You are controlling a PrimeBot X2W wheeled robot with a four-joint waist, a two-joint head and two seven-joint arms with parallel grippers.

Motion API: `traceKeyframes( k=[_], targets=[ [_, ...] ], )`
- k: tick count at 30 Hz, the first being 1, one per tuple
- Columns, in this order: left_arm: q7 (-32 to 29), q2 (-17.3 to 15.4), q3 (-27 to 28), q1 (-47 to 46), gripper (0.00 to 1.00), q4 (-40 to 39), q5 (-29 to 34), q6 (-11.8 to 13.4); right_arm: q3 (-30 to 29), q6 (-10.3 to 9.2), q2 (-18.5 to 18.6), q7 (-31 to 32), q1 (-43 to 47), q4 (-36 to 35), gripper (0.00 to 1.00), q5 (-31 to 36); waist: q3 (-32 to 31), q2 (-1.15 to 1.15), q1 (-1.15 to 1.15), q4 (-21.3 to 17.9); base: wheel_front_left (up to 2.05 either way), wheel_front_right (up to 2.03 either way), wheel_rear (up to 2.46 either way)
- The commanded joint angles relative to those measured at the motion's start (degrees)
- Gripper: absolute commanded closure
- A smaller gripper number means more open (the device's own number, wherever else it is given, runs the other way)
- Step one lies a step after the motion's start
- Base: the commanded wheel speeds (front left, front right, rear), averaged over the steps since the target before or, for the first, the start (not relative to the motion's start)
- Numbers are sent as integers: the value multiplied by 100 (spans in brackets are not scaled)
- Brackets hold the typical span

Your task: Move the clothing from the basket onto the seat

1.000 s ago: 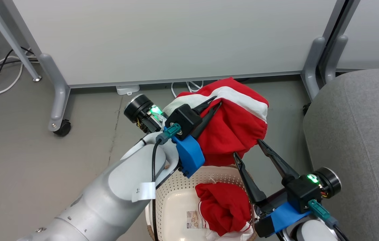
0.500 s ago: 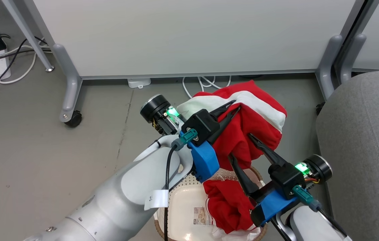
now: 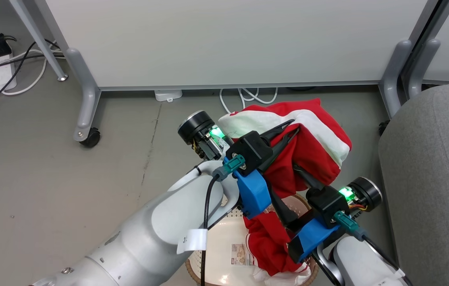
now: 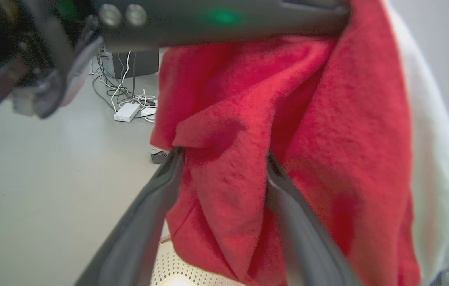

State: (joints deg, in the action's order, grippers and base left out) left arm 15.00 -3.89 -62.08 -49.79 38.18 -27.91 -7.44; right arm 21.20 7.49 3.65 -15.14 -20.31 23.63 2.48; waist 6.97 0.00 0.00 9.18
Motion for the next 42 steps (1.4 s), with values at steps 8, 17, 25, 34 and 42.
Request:
traceKeyframes(
  k=[8, 17, 25, 34, 42],
  targets=[
    [27, 12, -14, -98, 100, -9, -30, -3, -36, 1, -61, -1, -124, 60, 100, -21, 5, 0, 0, -9, 0, 0, 0],
    [27, -11, 0, -100, 100, 9, -6, -4, -76, 1, -74, -1, -98, 66, 100, -37, 20, 0, 0, -33, 0, 0, 0],
    [27, -3, 62, -89, 0, 12, 21, -4, -107, 1, -79, -1, -113, 55, 100, -43, 52, 0, 0, -51, 0, 0, 0],
    [27, -2, 150, -80, 0, -10, 134, -4, -143, 1, -81, -1, -88, 44, 100, -39, 72, 0, 0, -71, 0, 0, 0],
    [27, -22, 191, 5, 0, 2, 185, -4, -321, 1, -80, -1, 40, -15, 100, -101, 100, 0, 0, -174, 0, 0, 0]
  ],
)
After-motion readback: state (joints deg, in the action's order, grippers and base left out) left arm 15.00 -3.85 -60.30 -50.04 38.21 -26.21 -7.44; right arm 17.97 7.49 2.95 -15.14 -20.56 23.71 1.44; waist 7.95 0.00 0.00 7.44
